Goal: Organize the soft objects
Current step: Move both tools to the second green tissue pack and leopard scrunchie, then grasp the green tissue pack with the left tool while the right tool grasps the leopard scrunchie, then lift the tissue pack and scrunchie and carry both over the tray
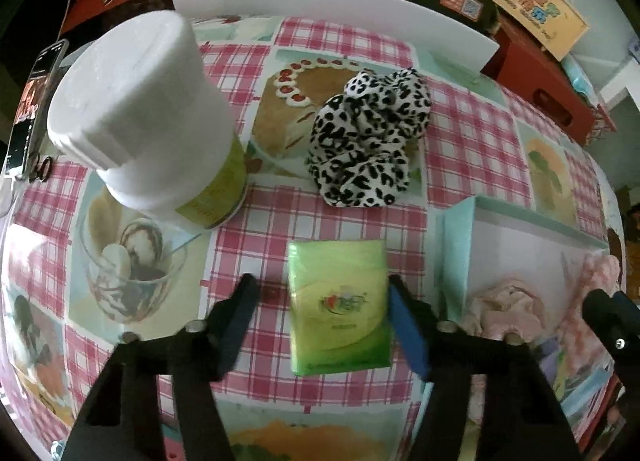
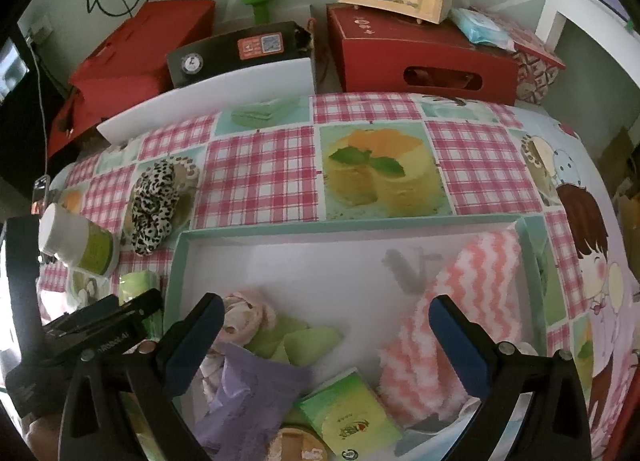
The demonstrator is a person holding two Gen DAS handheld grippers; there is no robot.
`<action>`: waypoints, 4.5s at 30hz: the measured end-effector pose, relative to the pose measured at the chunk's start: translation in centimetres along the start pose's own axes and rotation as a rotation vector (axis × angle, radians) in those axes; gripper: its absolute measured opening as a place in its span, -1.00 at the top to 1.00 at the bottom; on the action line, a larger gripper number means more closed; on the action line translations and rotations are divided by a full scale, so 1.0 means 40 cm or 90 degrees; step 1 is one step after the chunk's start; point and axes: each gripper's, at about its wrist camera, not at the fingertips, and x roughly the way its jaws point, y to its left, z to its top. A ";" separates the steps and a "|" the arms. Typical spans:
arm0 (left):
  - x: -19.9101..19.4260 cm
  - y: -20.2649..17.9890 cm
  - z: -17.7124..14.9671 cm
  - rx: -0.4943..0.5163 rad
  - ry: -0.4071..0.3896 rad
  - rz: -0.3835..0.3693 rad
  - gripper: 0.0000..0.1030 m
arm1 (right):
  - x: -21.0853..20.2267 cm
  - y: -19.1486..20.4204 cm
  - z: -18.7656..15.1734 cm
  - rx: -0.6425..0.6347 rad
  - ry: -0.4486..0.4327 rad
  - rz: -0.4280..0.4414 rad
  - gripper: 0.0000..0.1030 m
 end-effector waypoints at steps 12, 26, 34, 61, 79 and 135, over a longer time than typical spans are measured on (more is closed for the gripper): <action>-0.053 0.099 -0.020 -0.060 -0.007 -0.072 0.06 | -0.006 0.047 -0.003 -0.029 -0.020 0.008 -1.00; -0.174 0.191 0.003 -0.100 -0.054 -0.095 0.06 | -0.032 0.108 0.005 -0.021 -0.055 0.063 -1.00; -0.155 0.225 0.014 -0.143 -0.048 -0.113 0.06 | 0.020 0.206 0.062 -0.043 -0.010 0.093 -1.00; -0.143 0.303 0.013 -0.211 -0.044 -0.127 0.06 | 0.244 0.444 0.143 -0.124 0.124 0.033 -0.75; -0.118 0.303 0.017 -0.204 -0.032 -0.133 0.06 | 0.296 0.523 0.128 -0.169 0.105 0.019 -0.09; -0.301 0.071 -0.076 0.007 -0.121 -0.133 0.06 | -0.232 0.121 -0.044 -0.044 -0.111 0.044 0.15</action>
